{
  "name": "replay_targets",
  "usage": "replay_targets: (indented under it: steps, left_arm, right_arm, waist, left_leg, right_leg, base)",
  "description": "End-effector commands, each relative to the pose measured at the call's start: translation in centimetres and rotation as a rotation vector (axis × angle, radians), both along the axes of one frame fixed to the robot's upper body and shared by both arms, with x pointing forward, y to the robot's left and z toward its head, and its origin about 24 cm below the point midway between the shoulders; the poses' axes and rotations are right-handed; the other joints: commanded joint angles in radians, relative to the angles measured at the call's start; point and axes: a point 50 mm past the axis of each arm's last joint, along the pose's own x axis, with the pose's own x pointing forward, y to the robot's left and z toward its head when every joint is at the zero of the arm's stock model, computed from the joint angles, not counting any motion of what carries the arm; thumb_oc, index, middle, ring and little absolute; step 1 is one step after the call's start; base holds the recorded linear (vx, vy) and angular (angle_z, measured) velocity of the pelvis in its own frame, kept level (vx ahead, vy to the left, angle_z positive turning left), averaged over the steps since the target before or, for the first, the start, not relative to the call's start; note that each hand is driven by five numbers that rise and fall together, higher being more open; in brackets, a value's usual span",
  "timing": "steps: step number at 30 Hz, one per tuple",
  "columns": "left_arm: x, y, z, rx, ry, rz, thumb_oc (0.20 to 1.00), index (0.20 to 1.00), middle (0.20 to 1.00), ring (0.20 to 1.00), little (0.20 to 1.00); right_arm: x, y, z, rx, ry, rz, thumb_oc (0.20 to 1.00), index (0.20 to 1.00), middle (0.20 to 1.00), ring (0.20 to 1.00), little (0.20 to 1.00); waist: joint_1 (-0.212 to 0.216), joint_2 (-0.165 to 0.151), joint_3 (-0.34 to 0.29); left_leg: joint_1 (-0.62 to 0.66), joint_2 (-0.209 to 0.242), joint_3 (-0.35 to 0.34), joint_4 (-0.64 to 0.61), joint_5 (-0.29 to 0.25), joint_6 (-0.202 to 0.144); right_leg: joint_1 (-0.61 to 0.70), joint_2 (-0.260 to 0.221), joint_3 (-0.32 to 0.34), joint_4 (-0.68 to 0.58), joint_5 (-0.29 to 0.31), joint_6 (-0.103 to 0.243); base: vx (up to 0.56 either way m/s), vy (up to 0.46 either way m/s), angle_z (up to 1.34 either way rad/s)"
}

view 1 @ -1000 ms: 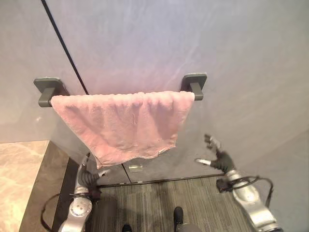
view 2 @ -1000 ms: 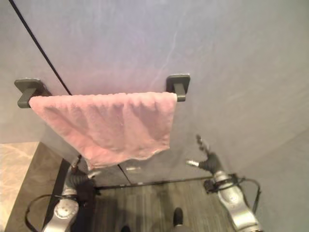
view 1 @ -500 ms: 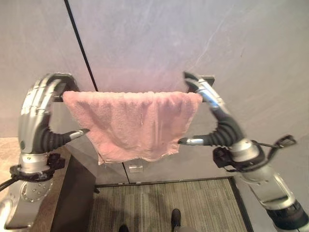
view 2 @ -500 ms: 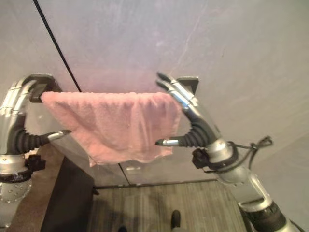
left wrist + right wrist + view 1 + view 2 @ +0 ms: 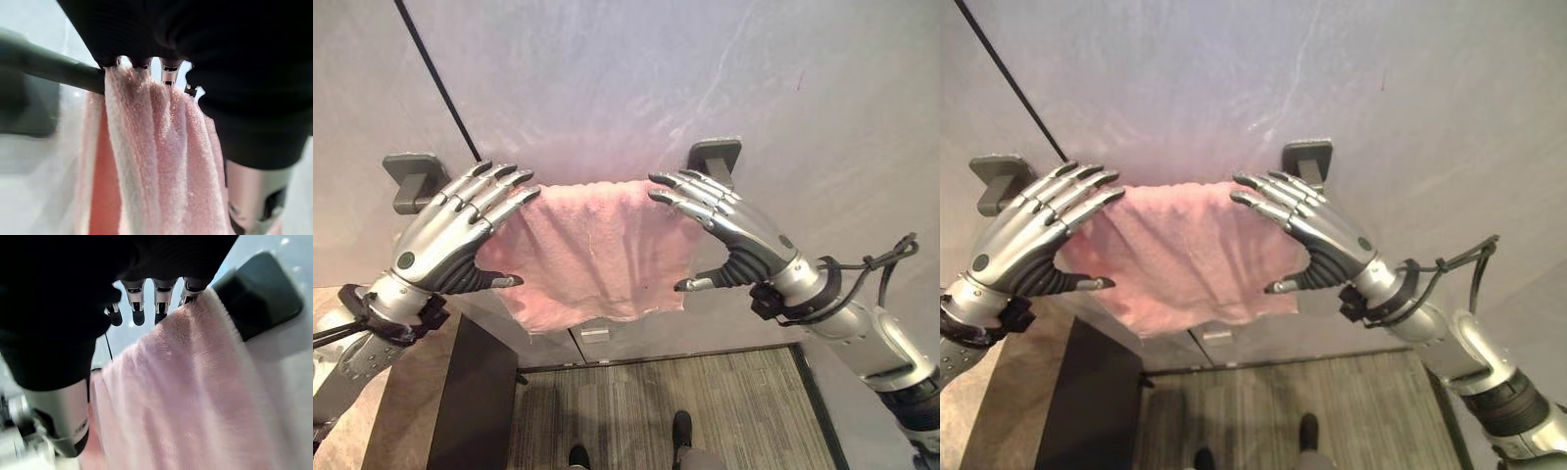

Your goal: Put brush and paste in cup on sink, flatten towel.

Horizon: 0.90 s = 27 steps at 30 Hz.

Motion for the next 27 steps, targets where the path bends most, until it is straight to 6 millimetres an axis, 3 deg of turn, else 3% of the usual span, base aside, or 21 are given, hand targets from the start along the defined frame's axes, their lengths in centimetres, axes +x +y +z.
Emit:
replay_targets:
  steps: [1, 5, 15, 18, 26, 27]
  left_arm:
    - [-0.1, 2.3, -2.5, 0.092, 0.187, 0.136, 1.0, 1.0, 1.0, 1.0, 1.0]
    - [-0.6, 3.4, -2.8, 0.108, 0.222, 0.2, 1.0, 1.0, 1.0, 1.0, 1.0]
    - [-0.8, 4.2, -3.4, 0.008, 0.24, 0.244, 1.0, 1.0, 1.0, 1.0, 1.0]
    - [-0.6, 4.5, -4.7, -0.222, 0.267, 0.252, 1.0, 1.0, 1.0, 1.0, 1.0]
    - [0.3, 3.4, -4.9, -0.375, 0.184, 0.205, 1.0, 1.0, 1.0, 1.0, 1.0]
    - [0.8, 2.6, -4.8, -0.455, 0.132, 0.168, 1.0, 1.0, 1.0, 1.0, 1.0]
  right_arm:
    - [1.7, -2.6, -3.0, -0.105, 0.166, -0.193, 1.0, 1.0, 1.0, 1.0, 1.0]
    - [1.7, -4.2, -3.1, -0.169, 0.214, -0.249, 1.0, 1.0, 1.0, 1.0, 1.0]
    - [1.7, -3.9, -3.1, -0.249, 0.243, -0.229, 1.0, 1.0, 1.0, 1.0, 1.0]
    - [1.8, -3.7, -3.3, -0.207, 0.254, -0.23, 1.0, 1.0, 1.0, 1.0, 1.0]
    - [1.9, -3.7, -3.2, -0.073, 0.13, -0.264, 1.0, 1.0, 1.0, 1.0, 1.0]
    - [2.0, -3.4, -3.5, -0.031, 0.102, -0.265, 1.0, 1.0, 1.0, 1.0, 1.0]
  waist:
    - [-0.01, -0.046, 0.028]
    - [-0.009, -0.042, 0.025]
    - [0.001, -0.042, 0.026]
    - [0.001, -0.045, 0.025]
    - [-0.002, -0.04, 0.018]
    - [-0.005, -0.041, 0.014]
  left_leg:
    - [-0.001, -0.009, -0.013, 0.007, -0.007, -0.007]
    - [-0.002, -0.007, -0.015, 0.007, -0.007, -0.01]
    - [-0.008, -0.001, -0.018, 0.007, -0.005, -0.015]
    - [-0.014, -0.001, -0.019, 0.007, -0.003, -0.014]
    - [-0.015, -0.002, -0.024, 0.007, -0.007, -0.01]
    - [-0.012, -0.002, -0.025, 0.007, -0.009, -0.009]
  right_leg:
    - [0.039, -0.088, -0.028, 0.006, 0.009, 0.103]
    - [0.042, -0.088, -0.033, 0.006, 0.006, 0.103]
    - [0.043, -0.087, -0.04, 0.006, 0.001, 0.099]
    - [0.04, -0.086, -0.04, 0.006, -0.001, 0.096]
    - [0.045, -0.087, -0.042, 0.006, -0.007, 0.094]
    - [0.049, -0.087, -0.041, 0.006, -0.011, 0.093]
  base:
    - [0.03, -0.009, -0.01]
    - [0.02, -0.008, 0.03]
    - [0.0, -0.001, 0.01]
    - [0.0, 0.0, 0.0]
    - [0.01, 0.0, 0.03]
    - [0.01, 0.002, 0.05]
